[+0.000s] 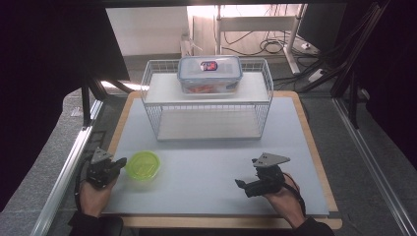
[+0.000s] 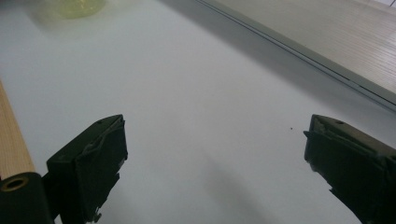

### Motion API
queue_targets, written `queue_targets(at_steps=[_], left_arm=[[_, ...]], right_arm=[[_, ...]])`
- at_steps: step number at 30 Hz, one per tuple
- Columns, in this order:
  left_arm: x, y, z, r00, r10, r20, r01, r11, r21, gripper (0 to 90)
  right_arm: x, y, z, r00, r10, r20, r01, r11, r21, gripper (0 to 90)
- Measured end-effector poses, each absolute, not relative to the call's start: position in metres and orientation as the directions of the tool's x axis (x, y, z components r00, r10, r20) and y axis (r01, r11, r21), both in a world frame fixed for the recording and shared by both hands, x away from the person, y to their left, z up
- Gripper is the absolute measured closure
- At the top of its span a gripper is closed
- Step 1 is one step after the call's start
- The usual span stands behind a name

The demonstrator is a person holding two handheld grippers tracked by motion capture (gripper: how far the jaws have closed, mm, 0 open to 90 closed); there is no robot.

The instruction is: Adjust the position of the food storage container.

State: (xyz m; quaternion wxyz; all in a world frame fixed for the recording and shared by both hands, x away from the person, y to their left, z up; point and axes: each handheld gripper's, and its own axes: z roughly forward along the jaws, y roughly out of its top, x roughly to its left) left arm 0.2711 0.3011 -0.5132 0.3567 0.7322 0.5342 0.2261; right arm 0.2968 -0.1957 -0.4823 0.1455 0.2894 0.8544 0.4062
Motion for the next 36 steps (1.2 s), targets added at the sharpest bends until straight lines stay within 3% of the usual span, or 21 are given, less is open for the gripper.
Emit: queue_targets(at_steps=[16,36], left_arm=[[0.266,0.248,-0.508,0.451,0.890,-0.068,0.612,-0.253,0.749,90.0],[0.254,0.200,-0.515,0.590,0.791,-0.162,0.626,-0.322,0.710,90.0]], right_arm=[[0.298,-0.196,-0.484,-0.788,0.615,-0.005,0.387,0.502,0.774,5.7],[0.298,-0.188,-0.493,-0.791,0.611,0.039,0.435,0.517,0.737,1.9]])
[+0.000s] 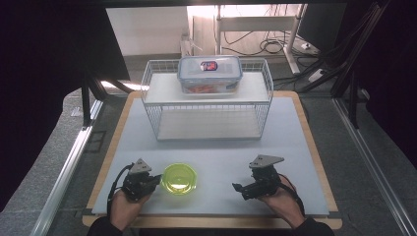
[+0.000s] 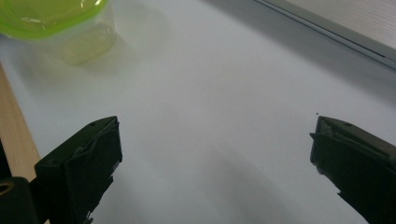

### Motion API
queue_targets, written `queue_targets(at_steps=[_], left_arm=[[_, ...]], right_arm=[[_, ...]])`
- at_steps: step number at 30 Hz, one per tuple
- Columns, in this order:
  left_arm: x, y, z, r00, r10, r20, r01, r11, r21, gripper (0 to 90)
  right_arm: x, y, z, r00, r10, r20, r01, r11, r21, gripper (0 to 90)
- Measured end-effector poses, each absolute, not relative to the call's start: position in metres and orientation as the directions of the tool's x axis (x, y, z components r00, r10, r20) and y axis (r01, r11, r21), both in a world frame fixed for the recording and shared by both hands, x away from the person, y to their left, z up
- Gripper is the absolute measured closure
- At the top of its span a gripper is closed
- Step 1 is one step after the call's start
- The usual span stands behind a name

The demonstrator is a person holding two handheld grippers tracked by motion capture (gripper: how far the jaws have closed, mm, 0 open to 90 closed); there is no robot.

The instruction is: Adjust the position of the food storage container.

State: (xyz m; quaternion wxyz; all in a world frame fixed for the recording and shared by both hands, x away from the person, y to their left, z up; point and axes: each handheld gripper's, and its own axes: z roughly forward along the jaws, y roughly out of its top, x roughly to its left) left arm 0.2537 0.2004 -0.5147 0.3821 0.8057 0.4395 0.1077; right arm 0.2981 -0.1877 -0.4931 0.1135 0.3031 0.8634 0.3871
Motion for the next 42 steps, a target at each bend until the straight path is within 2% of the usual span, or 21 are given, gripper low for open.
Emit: queue_targets(at_steps=[11,20,42], left_arm=[[0.252,0.203,-0.523,0.595,0.784,-0.176,0.653,-0.344,0.675,89.9],[0.239,0.199,-0.529,0.652,0.740,-0.164,0.635,-0.415,0.651,89.3],[0.263,0.140,-0.532,0.762,0.638,-0.115,0.542,-0.530,0.652,88.1]], right_arm=[[0.297,-0.185,-0.495,-0.802,0.593,0.064,0.450,0.532,0.717,1.6],[0.296,-0.185,-0.495,-0.798,0.599,0.066,0.461,0.537,0.706,1.9],[0.297,-0.186,-0.493,-0.788,0.609,0.088,0.488,0.533,0.691,12.4]])
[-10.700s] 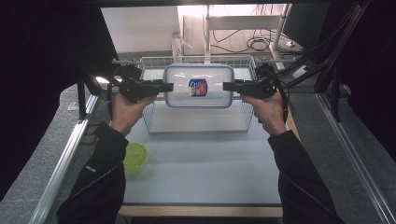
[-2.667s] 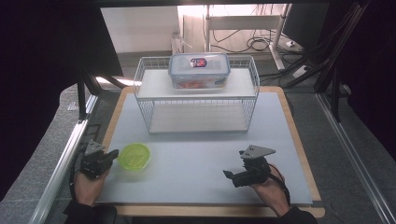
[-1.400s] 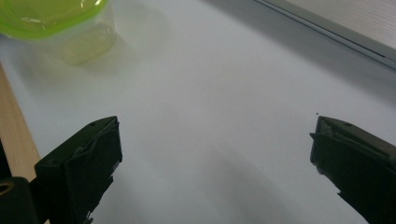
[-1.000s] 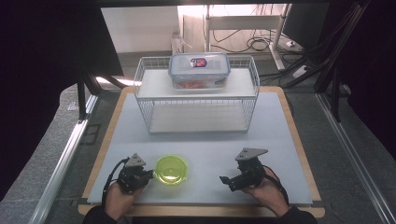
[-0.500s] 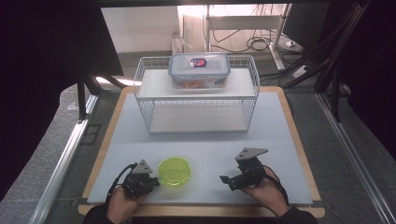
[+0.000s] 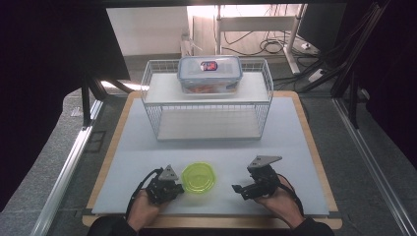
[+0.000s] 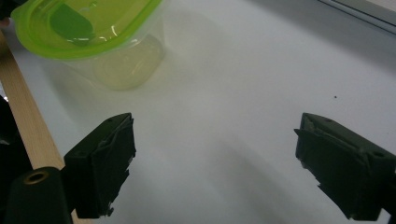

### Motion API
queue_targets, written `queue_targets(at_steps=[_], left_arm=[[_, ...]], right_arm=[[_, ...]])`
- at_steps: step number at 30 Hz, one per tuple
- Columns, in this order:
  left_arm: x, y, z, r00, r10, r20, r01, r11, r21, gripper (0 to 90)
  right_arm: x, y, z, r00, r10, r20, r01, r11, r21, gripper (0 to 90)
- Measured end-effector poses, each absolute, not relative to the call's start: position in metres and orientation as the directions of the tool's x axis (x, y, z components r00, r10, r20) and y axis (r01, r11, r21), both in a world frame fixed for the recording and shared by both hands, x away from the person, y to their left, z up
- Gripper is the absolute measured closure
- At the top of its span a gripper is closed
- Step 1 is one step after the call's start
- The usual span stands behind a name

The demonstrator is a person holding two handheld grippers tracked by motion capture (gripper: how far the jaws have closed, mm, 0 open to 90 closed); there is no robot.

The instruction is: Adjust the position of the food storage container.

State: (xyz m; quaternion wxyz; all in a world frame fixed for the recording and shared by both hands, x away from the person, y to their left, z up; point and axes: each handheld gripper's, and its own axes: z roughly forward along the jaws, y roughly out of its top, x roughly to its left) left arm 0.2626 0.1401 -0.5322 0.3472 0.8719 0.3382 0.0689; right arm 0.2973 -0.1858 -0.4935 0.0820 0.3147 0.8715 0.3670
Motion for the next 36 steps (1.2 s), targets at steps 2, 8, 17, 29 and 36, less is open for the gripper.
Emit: queue_targets(at_steps=[2,8,17,29,36], left_arm=[[0.265,0.135,-0.532,0.768,0.631,-0.109,0.534,-0.537,0.652,87.9],[0.273,0.122,-0.531,0.777,0.621,-0.103,0.517,-0.537,0.667,88.0],[0.272,0.112,-0.530,0.795,0.602,-0.072,0.487,-0.563,0.667,81.4],[0.256,0.145,-0.517,0.763,0.646,0.019,0.441,-0.542,0.715,41.4],[0.247,0.155,-0.514,0.754,0.655,0.043,0.411,-0.523,0.747,19.8]], right_arm=[[0.298,-0.187,-0.493,-0.787,0.610,0.090,0.491,0.532,0.689,13.4],[0.298,-0.189,-0.492,-0.781,0.616,0.104,0.500,0.516,0.696,14.5],[0.300,-0.193,-0.492,-0.781,0.617,0.101,0.502,0.523,0.689,14.6],[0.299,-0.196,-0.487,-0.782,0.616,0.094,0.472,0.487,0.735,18.2],[0.298,-0.195,-0.487,-0.796,0.601,0.065,0.439,0.502,0.745,17.9]])
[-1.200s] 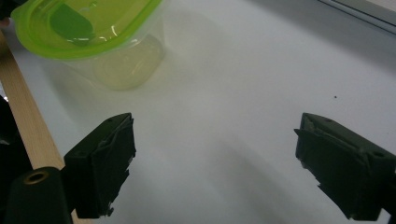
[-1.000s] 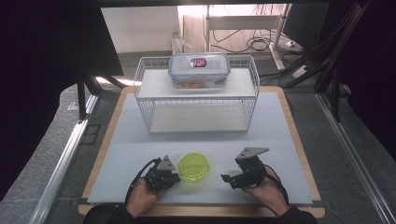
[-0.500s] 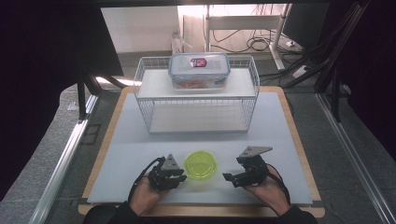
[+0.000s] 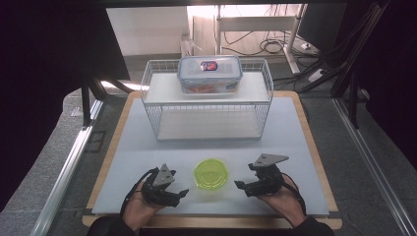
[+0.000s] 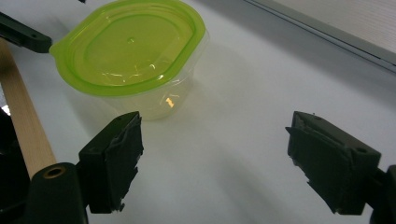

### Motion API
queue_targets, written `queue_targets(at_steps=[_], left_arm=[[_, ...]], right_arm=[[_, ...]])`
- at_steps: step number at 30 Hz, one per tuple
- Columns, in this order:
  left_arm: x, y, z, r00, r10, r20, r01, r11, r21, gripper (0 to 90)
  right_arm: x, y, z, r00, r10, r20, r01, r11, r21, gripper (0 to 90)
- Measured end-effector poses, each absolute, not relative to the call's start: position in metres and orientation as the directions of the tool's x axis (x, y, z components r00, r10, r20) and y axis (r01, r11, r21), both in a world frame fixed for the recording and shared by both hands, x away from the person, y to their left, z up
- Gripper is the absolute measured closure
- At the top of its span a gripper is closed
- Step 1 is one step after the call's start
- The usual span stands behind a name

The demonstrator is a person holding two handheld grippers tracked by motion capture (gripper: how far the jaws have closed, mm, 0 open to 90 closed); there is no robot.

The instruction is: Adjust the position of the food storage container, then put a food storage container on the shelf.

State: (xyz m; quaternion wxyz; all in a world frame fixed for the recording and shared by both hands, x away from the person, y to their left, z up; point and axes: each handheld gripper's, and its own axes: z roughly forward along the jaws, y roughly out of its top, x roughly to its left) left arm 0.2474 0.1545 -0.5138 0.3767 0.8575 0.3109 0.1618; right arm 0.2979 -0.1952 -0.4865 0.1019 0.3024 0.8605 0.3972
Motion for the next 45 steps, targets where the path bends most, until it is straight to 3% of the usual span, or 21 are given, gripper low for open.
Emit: queue_targets(at_steps=[8,15,24,33,36,45], left_arm=[[0.237,0.167,-0.512,0.735,0.677,0.042,0.411,-0.493,0.767,7.2],[0.236,0.172,-0.514,0.727,0.686,0.038,0.413,-0.480,0.774,5.1],[0.237,0.173,-0.515,0.725,0.688,0.030,0.420,-0.476,0.773,5.0],[0.238,0.174,-0.516,0.726,0.687,0.024,0.427,-0.477,0.768,5.8],[0.238,0.174,-0.517,0.729,0.684,0.021,0.428,-0.479,0.767,6.0],[0.238,0.173,-0.519,0.741,0.671,0.027,0.423,-0.497,0.757,6.3]], right_arm=[[0.298,-0.197,-0.488,-0.796,0.603,0.055,0.434,0.505,0.746,17.2],[0.299,-0.197,-0.488,-0.794,0.605,0.061,0.442,0.506,0.741,18.8],[0.304,-0.197,-0.487,-0.759,0.637,0.133,0.531,0.488,0.693,17.5],[0.314,-0.186,-0.480,-0.749,0.614,0.251,0.569,0.401,0.717,28.1],[0.320,-0.183,-0.478,-0.745,0.598,0.295,0.587,0.379,0.715,35.3],[0.343,-0.166,-0.485,-0.737,0.552,0.391,0.639,0.379,0.670,50.3]])
